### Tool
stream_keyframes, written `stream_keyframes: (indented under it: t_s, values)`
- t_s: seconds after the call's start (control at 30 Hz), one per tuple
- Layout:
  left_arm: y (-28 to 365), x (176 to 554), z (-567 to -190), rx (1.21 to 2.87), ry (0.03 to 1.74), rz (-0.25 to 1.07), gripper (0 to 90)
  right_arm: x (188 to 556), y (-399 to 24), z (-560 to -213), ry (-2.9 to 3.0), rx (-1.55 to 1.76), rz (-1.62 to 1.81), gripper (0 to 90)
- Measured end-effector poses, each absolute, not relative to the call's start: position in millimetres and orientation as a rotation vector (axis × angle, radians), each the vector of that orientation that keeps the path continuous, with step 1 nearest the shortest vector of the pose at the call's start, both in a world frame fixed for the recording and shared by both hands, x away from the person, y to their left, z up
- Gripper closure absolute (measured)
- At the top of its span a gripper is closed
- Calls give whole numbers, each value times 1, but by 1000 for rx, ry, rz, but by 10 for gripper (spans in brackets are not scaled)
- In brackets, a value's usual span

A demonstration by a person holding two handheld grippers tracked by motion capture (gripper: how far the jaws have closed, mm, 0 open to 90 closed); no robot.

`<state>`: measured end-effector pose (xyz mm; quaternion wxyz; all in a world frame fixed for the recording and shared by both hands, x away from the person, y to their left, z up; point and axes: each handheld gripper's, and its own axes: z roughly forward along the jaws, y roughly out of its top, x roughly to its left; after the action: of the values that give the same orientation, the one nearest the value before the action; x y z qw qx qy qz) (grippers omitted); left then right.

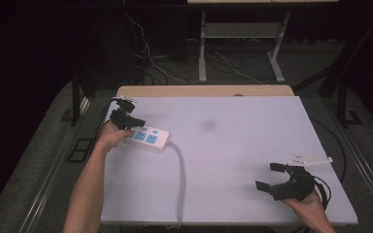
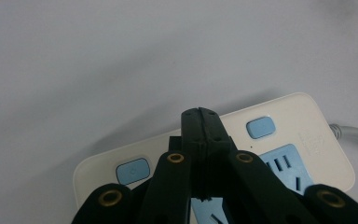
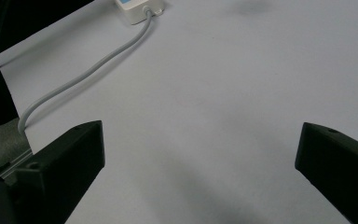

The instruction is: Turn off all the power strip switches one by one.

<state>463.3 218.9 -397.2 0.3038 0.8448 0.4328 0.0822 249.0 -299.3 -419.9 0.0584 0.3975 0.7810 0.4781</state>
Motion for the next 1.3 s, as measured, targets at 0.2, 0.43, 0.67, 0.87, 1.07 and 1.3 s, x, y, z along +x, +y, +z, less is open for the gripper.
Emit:
stream_keyframes:
  t_s: [0.2, 0.43, 0.67, 0.87, 1.07, 1.3]
  values:
    - [215, 464, -400, 2259, 1139, 212, 893, 249, -298, -420, 2373, 1203, 1446, 9]
    - [213, 464, -401, 2276, 1138, 215, 893, 249, -299, -420, 2369, 1205, 1448, 9]
    - [212, 465, -404, 2280, 1140, 208, 893, 249, -299, -420, 2371, 1204, 1448, 9]
    - [214, 465, -404, 2267, 1155, 191, 893, 249, -299, -420, 2370, 1204, 1447, 9]
    - [214, 466, -404, 2257, 1173, 177, 893, 248, -300, -420, 2370, 1199, 1446, 10]
    - [215, 465, -405, 2254, 1171, 180, 895, 247, -300, -419, 2366, 1196, 1447, 9]
